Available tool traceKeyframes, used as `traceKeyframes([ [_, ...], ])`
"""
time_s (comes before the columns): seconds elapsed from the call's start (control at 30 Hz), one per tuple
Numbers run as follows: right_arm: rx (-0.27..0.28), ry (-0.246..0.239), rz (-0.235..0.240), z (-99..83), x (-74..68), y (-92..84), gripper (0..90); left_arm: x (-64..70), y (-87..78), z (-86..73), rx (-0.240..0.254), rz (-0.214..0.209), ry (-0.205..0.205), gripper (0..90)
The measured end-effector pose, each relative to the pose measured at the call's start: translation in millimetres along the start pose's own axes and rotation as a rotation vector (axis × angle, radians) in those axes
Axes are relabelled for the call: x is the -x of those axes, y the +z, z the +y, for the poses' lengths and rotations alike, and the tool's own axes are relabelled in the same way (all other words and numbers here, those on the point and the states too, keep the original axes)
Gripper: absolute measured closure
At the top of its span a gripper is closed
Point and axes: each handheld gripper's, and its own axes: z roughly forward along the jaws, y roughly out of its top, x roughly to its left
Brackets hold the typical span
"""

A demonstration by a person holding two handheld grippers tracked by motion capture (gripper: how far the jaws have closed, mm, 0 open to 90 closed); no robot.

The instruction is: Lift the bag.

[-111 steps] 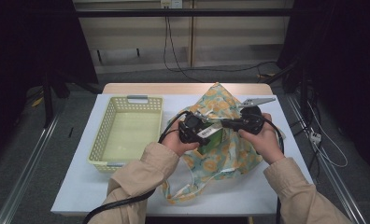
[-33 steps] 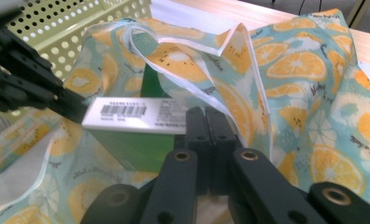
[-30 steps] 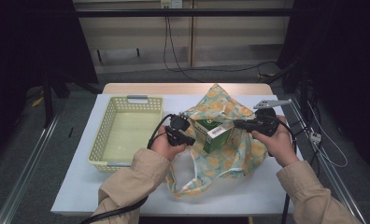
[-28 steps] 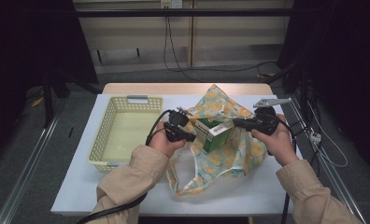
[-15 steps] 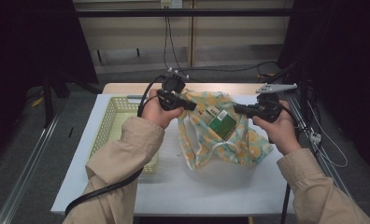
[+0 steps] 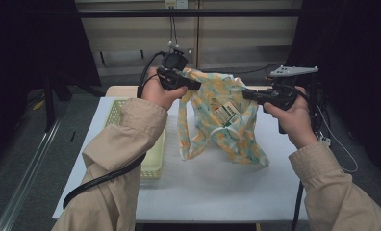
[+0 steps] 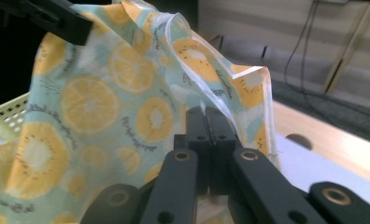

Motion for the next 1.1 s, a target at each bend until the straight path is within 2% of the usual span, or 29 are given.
traceKeyframes([
  [0.07,-0.007,0.006,0.016,-3.5,-2.2,4.4,90.0,-0.1,1.7,-6.0,-0.011,-0.003,0.011,89.8],
  [0.13,-0.016,0.006,0.046,-6.8,-6.4,10.6,90.0,-0.8,2.4,-11.3,-0.018,-0.020,0.005,89.8],
  [0.17,-0.016,0.006,0.046,-6.8,-6.4,10.6,90.0,-1.8,2.1,-13.3,-0.024,-0.028,0.006,89.8],
  [0.2,-0.018,0.009,0.051,-7.9,-7.8,12.8,89.4,-3.1,1.6,-15.8,-0.021,-0.019,0.003,88.4],
  [0.23,-0.019,0.025,0.062,-9.5,-9.5,15.3,86.6,-4.5,1.0,-17.9,-0.019,-0.012,-0.011,80.3],
  [0.27,-0.018,0.041,0.101,-11.5,-13.4,18.8,68.8,-6.1,-0.1,-19.7,-0.022,-0.005,-0.006,60.3],
  [0.33,-0.023,0.024,0.069,-13.6,-20.1,19.2,56.3,-8.3,-2.4,-26.3,-0.025,0.015,-0.005,40.7],
  [0.37,-0.019,0.027,0.073,-15.0,-22.5,18.2,51.7,-9.6,-4.2,-30.4,-0.014,0.014,-0.009,35.0],
  [0.4,-0.013,0.044,0.083,-16.7,-24.1,16.9,45.6,-10.6,-5.7,-34.9,-0.001,-0.005,-0.014,31.4],
  [0.43,-0.016,0.063,0.095,-18.7,-25.3,15.9,38.1,-13.5,-9.1,-45.1,0.012,-0.039,-0.002,27.9],
  [0.47,-0.016,0.063,0.095,-18.7,-25.3,15.9,38.1,-13.5,-9.1,-45.1,0.012,-0.039,-0.002,24.6],
  [0.5,-0.038,0.043,0.079,-22.9,-27.4,14.2,32.9,-14.4,-10.4,-50.6,0.007,-0.032,-0.003,20.8],
  [0.63,-0.035,0.046,0.071,-32.7,-27.7,9.1,28.5,-18.9,-17.7,-73.1,0.018,-0.031,0.007,16.0],
  [0.67,-0.034,0.046,0.074,-35.9,-27.6,8.2,27.6,-19.5,-20.6,-80.5,0.022,-0.044,0.017,13.5],
  [0.7,-0.042,0.036,0.072,-46.6,-27.7,5.1,26.6,-19.9,-23.3,-86.5,0.025,-0.047,0.028,10.8],
  [0.77,-0.051,0.035,0.073,-55.9,-27.9,3.7,25.0,-20.0,-26.9,-97.3,0.033,-0.049,0.036,7.4],
  [0.83,-0.050,0.031,0.071,-61.5,-28.2,2.9,24.8,-20.5,-30.3,-109.7,0.045,-0.069,0.030,7.0],
  [0.9,-0.054,0.021,0.071,-74.3,-29.8,1.0,24.3,-20.7,-33.7,-123.3,0.055,-0.073,0.041,7.1],
  [1.03,-0.056,0.029,0.071,-95.8,-31.2,-3.0,23.4,-24.2,-38.1,-145.0,0.074,-0.088,0.036,6.6],
  [1.1,-0.064,0.037,0.074,-114.9,-32.5,-6.4,22.3,-25.8,-41.9,-154.9,0.082,-0.089,0.035,6.6],
])
